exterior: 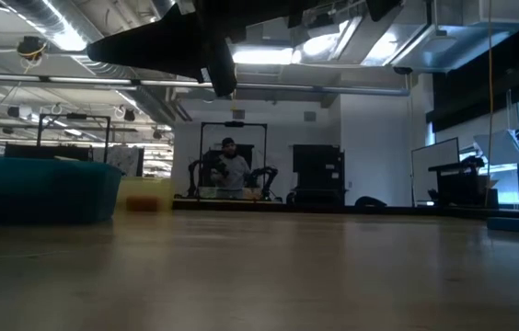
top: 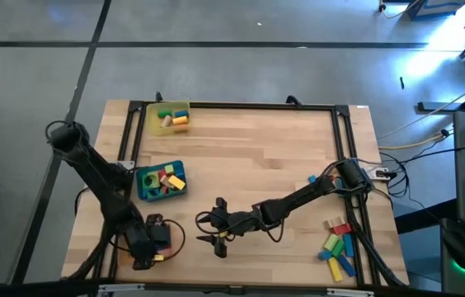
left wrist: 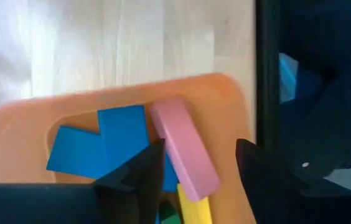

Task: Sort blocks by size
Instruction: Put the blue block into the orange bin

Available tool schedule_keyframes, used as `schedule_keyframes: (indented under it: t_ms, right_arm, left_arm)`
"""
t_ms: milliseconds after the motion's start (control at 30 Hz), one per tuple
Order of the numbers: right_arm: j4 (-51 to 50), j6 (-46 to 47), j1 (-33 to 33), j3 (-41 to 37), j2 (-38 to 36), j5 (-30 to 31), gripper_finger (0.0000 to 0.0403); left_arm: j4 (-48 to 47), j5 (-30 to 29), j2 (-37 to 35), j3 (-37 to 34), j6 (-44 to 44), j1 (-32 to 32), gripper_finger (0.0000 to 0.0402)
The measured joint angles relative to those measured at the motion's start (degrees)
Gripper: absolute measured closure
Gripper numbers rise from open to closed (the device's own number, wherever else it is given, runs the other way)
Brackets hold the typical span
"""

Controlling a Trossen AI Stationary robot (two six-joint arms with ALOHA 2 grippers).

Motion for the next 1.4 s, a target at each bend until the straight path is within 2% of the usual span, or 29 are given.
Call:
schedule_keyframes:
  t_ms: [167,367,467,667,900,1133,1300,1400]
  right_arm:
    - [0.00,0.02,0.00,0.00,0.00,0.00,0.0148]
    - [0.01,0.65,-0.04,0.00,0.00,1.49,0.0148]
    - [-4.52,1.87,-0.08,-0.07,-1.60,2.38,0.0148]
    - [-24.35,8.09,-0.02,-0.02,-9.22,10.28,0.0148]
    - [-53.36,23.15,-0.41,0.00,-17.79,16.50,0.0148]
    - [-83.36,41.94,-1.01,-0.01,-22.91,16.58,0.0148]
    - [-100.69,51.16,-2.30,-0.02,-23.76,12.59,0.0148]
    - [-105.68,52.41,-4.28,-0.81,-23.76,8.59,0.0148]
  left_arm:
    - [-1.23,-1.21,-4.87,0.00,2.25,-0.62,0.0220]
    - [-4.31,-13.14,-10.91,-0.61,8.96,-3.03,0.0226]
    - [-1.69,-14.93,-13.31,-2.78,13.62,-3.52,0.0226]
    - [9.62,-17.05,-17.83,-10.81,19.97,-2.84,0.0227]
    - [29.58,-17.37,-21.30,-20.34,27.37,0.02,0.0227]
    - [42.51,-22.69,-21.09,-24.82,33.51,3.84,0.0227]
    - [44.09,-24.46,-20.28,-25.72,33.41,5.86,0.0227]
    - [43.86,-24.51,-20.30,-25.79,32.63,6.07,0.0227]
